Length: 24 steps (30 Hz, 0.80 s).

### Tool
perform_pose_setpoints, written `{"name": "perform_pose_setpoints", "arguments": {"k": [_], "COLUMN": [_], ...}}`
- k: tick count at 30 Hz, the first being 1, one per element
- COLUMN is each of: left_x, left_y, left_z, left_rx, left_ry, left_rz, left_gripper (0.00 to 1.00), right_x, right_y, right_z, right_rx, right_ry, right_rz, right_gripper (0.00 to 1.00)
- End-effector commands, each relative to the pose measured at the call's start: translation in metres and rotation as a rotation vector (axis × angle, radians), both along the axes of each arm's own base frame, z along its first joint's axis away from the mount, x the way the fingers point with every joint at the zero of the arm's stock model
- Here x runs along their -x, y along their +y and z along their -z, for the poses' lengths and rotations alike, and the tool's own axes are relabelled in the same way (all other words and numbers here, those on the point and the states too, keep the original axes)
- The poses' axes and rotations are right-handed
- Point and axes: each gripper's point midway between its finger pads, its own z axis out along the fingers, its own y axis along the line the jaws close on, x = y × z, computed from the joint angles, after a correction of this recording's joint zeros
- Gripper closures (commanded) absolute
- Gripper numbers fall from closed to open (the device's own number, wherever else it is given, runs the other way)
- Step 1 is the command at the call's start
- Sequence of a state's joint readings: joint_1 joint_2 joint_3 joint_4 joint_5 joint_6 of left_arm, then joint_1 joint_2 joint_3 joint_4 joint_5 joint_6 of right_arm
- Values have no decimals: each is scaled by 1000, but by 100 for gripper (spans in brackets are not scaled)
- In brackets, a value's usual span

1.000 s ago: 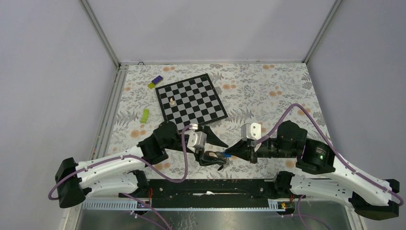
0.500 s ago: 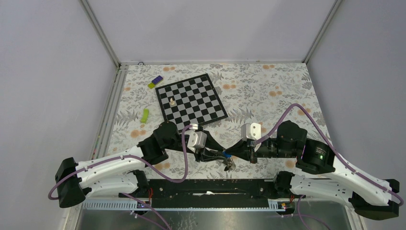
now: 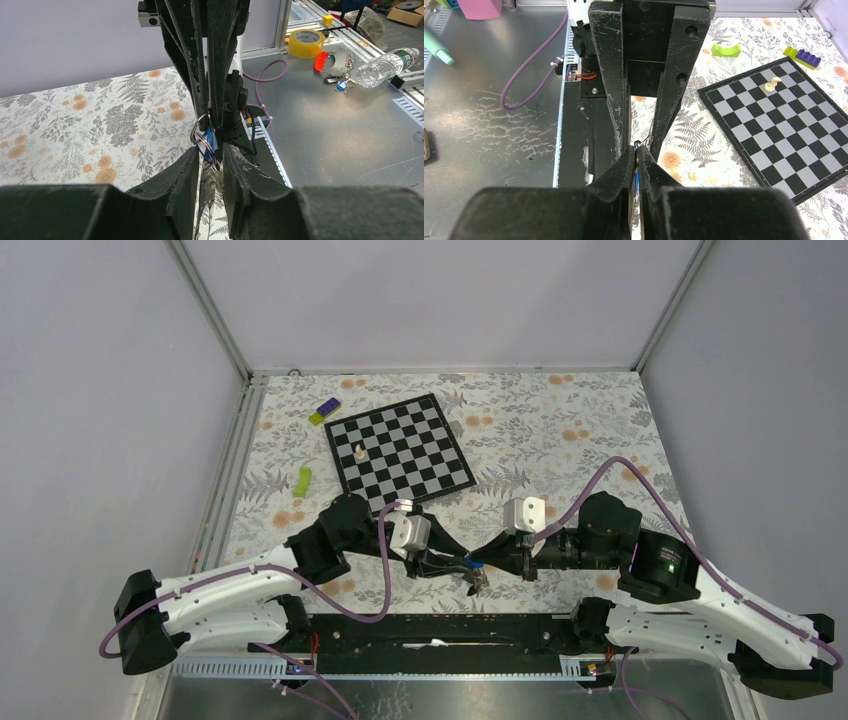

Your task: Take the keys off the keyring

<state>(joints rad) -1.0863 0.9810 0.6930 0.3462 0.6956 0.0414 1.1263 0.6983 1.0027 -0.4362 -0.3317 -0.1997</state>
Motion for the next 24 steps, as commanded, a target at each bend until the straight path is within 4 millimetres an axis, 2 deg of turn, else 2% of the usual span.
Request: {"name": "perform_pose_setpoints", "arguments": {"k": [1, 10, 17, 21, 24], "left_x": [2, 3, 4, 5, 6], "left_y": [3, 1, -2, -3, -3], "left_z": [-9, -8, -9, -7, -6], "left_rx": [37, 41, 58, 52, 48], "left_ry": [-43, -36, -36, -34, -32], "left_rz": [1, 9, 21, 30, 34], "left_gripper": [71, 62, 62, 66, 75], "right_x": [-2, 0, 2, 2, 3], "right_y": [-1, 1, 1, 1, 2], "right_z": [-23, -26, -29, -29, -29], "right_rx": [-60, -49, -51, -53, -53], "right_ry": [-53, -55, -58, -57, -54], "right_rz": [5, -18, -27, -30, -32], "right_gripper": [100, 100, 100, 100, 100]}}
